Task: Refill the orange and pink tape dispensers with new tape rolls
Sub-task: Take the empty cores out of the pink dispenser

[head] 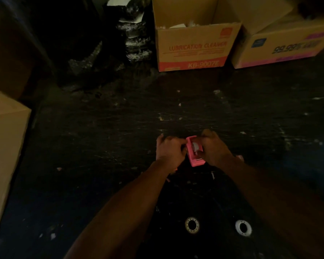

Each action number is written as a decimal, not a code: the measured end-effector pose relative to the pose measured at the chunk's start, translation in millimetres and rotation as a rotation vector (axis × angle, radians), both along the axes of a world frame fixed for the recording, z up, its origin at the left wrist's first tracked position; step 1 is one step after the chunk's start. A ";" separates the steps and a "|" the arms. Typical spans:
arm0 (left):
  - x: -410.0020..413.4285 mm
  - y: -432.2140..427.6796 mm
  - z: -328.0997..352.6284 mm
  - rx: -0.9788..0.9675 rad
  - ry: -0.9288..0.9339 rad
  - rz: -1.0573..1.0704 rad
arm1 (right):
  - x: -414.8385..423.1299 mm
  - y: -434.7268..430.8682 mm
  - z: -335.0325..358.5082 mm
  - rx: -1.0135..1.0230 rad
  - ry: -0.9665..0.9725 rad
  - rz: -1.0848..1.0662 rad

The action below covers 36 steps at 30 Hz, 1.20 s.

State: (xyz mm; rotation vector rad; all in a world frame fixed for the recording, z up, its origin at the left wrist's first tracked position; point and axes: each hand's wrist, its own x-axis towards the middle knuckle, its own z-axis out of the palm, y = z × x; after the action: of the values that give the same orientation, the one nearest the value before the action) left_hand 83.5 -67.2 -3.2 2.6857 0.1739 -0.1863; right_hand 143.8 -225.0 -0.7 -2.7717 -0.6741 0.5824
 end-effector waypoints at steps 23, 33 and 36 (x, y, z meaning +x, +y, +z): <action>-81.3 -44.7 58.1 -0.716 0.040 0.199 | -105.3 -46.0 73.6 0.253 -0.109 -0.079; -150.3 -60.7 14.6 -0.738 0.201 0.318 | -202.5 -91.3 22.7 -0.078 0.186 -0.115; -166.5 -65.0 5.7 -0.736 0.227 0.319 | -219.6 -91.1 8.1 -0.168 0.135 -0.063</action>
State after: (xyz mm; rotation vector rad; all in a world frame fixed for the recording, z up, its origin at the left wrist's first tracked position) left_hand -83.0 -132.1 2.5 1.8738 0.4928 -0.3711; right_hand -75.7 -316.1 7.4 -2.8613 -0.5292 0.8392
